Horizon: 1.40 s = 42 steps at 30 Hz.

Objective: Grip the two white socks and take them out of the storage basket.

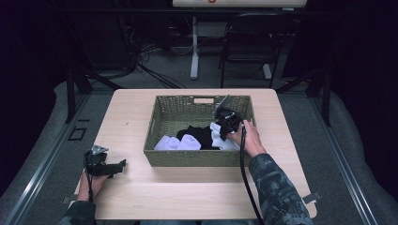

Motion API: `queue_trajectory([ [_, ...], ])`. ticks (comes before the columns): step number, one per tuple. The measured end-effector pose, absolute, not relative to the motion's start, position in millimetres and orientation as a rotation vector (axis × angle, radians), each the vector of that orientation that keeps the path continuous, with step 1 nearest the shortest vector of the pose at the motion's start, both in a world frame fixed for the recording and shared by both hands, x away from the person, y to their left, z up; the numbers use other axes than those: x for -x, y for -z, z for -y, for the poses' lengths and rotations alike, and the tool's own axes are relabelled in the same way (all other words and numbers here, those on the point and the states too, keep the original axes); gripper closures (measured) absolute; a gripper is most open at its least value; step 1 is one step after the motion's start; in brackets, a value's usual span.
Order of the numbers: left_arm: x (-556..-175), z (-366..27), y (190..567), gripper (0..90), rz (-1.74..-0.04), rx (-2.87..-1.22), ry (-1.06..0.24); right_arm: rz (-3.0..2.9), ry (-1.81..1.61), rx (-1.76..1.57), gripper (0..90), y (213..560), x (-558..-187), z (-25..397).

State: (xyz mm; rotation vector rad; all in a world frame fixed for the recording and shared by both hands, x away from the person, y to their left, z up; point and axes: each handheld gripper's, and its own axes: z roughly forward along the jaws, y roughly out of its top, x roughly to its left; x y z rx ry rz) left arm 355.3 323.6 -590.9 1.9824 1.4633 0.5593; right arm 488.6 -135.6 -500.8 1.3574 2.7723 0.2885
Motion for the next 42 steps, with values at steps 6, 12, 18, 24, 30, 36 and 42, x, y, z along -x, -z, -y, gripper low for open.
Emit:
queue_trajectory([
  [6,-355,-324,591,5.2,-1.463,-1.982,-0.560,-2.755,-0.323,-1.355,79.1,485,-485,142],
  [12,-355,-324,591,5.2,-1.463,-1.982,-0.560,-2.734,-0.347,-1.349,79.1,468,-480,144],
  [18,-355,-324,591,5.2,-1.463,-1.982,-0.559,-2.743,-0.332,-1.316,79.1,444,-480,146],
  [24,-355,-324,591,5.2,-1.463,-1.983,-0.560,-2.740,-0.351,-1.296,79.1,425,-480,146],
  [30,-355,-324,591,5.2,-1.463,-1.983,-0.559,-2.759,-0.343,-1.269,79.1,408,-480,146],
  [36,-355,-324,591,5.2,-1.464,-1.982,-0.560,-2.766,-0.370,-1.256,79.1,392,-479,146],
  [42,-355,-324,590,5.2,-1.462,-1.989,-0.551,-2.760,-0.368,-1.233,79.1,375,-477,145],
])
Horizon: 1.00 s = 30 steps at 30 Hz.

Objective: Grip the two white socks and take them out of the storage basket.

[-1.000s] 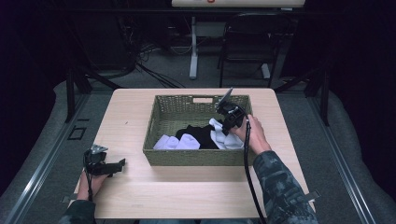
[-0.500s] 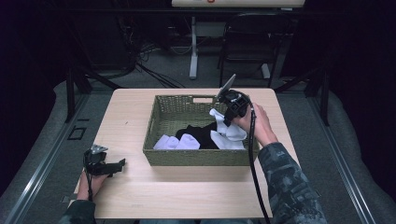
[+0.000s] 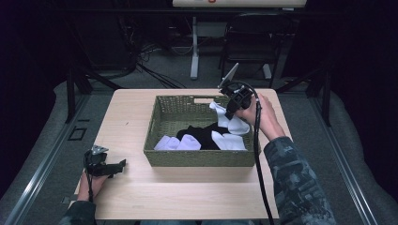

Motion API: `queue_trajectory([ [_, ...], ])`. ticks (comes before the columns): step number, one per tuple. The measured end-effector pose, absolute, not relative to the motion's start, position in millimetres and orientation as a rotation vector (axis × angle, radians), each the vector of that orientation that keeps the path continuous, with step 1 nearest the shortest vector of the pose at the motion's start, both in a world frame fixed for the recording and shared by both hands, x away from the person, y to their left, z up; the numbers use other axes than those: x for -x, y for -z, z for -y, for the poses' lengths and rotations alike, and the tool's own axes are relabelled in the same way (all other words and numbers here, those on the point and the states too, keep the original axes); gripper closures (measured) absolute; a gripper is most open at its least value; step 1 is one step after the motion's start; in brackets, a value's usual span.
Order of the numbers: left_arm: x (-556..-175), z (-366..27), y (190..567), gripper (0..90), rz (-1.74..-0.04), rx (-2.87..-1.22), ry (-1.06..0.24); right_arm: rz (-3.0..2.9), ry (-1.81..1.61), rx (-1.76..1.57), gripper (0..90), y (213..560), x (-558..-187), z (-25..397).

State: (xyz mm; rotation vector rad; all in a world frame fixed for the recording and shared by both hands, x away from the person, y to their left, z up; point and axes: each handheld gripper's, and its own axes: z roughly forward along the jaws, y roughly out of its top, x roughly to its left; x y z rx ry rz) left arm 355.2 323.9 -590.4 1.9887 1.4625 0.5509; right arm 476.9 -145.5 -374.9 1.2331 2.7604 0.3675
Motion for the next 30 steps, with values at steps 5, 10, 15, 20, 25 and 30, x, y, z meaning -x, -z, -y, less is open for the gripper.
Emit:
queue_trajectory([
  [5,-355,-324,591,5.2,-1.464,-1.985,-0.552,-2.754,-0.374,-1.221,79.0,362,-475,147],
  [10,-355,-324,591,5.2,-1.464,-1.984,-0.553,-2.742,-0.377,-1.208,79.0,349,-472,150],
  [15,-355,-323,591,5.2,-1.465,-1.978,-0.560,-2.721,-0.386,-1.215,79.0,336,-467,159],
  [20,-355,-323,591,5.2,-1.465,-1.978,-0.561,-2.685,-0.412,-1.238,79.0,327,-462,173],
  [25,-355,-323,591,5.2,-1.465,-1.979,-0.560,-2.657,-0.411,-1.265,78.9,321,-458,191],
  [30,-355,-323,591,5.2,-1.465,-1.978,-0.561,-2.630,-0.415,-1.285,78.7,316,-454,208],
])
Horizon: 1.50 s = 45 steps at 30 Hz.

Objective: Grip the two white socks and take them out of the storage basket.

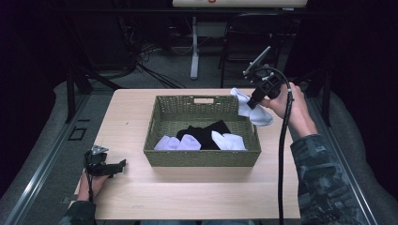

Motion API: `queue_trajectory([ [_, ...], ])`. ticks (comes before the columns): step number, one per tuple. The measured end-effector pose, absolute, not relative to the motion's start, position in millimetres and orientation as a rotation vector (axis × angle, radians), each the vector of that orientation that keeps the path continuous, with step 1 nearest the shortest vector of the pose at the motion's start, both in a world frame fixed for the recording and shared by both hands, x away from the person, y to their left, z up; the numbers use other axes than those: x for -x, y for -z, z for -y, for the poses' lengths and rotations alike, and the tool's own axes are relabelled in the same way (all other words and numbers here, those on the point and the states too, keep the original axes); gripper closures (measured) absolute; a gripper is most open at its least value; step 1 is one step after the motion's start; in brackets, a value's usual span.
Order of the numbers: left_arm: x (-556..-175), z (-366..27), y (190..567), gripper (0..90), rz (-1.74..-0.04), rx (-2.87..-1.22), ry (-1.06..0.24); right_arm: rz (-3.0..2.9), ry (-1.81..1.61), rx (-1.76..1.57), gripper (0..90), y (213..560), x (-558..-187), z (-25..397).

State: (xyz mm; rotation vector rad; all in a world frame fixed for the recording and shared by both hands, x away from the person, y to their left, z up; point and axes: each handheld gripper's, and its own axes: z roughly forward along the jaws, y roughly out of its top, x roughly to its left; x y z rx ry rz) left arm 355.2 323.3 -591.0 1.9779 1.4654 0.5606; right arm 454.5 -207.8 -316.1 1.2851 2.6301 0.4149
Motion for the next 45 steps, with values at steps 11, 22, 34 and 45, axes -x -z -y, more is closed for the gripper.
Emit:
queue_trajectory([
  [11,-355,-324,591,5.2,-1.464,-1.982,-0.561,-2.531,-0.430,-1.400,78.7,311,-444,261],
  [22,-355,-323,591,5.2,-1.465,-1.981,-0.561,-2.436,-0.373,-1.555,78.7,340,-445,305],
  [34,-355,-323,591,5.2,-1.466,-1.981,-0.561,-2.431,-0.328,-1.686,78.6,405,-453,329],
  [45,-355,-323,591,5.2,-1.466,-1.981,-0.561,-2.452,-0.240,-1.724,78.0,462,-455,326],
])
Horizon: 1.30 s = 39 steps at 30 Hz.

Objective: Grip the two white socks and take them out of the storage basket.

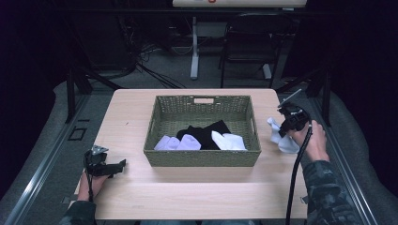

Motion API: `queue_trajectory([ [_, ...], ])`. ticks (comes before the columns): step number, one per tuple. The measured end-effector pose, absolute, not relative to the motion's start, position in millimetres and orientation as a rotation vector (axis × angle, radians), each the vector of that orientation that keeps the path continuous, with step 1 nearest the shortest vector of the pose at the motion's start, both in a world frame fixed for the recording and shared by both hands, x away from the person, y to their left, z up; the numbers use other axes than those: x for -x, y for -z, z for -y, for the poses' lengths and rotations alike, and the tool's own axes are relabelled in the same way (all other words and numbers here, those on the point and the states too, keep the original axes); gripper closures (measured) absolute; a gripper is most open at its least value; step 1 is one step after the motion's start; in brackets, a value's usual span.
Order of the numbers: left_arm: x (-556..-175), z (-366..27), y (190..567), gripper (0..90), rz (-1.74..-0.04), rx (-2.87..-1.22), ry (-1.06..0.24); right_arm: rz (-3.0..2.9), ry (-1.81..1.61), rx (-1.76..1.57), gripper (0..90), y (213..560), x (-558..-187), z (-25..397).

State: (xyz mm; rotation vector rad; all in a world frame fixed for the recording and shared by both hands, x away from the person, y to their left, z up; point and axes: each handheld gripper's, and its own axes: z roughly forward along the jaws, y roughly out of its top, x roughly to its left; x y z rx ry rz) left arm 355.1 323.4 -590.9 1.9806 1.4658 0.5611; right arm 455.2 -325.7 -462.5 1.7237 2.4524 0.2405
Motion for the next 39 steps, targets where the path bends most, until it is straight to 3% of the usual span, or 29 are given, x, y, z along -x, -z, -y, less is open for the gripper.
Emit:
queue_trajectory([
  [9,-355,-323,591,5.2,-1.466,-1.980,-0.562,-2.501,-0.192,-1.763,73.4,505,-454,320],
  [13,-355,-323,591,5.2,-1.466,-1.981,-0.561,-2.472,-0.207,-1.788,55.4,506,-453,320],
  [17,-355,-323,591,5.2,-1.466,-1.980,-0.561,-2.473,-0.256,-1.766,35.6,484,-451,323],
  [23,-355,-323,591,5.2,-1.466,-1.980,-0.562,-2.483,-0.309,-1.690,18.9,432,-446,320],
  [31,-355,-324,591,5.2,-1.467,-1.984,-0.555,-2.474,-0.353,-1.581,7.4,376,-442,302],
  [39,-355,-324,591,5.2,-1.467,-1.983,-0.556,-2.498,-0.395,-1.478,0.3,348,-443,277],
])
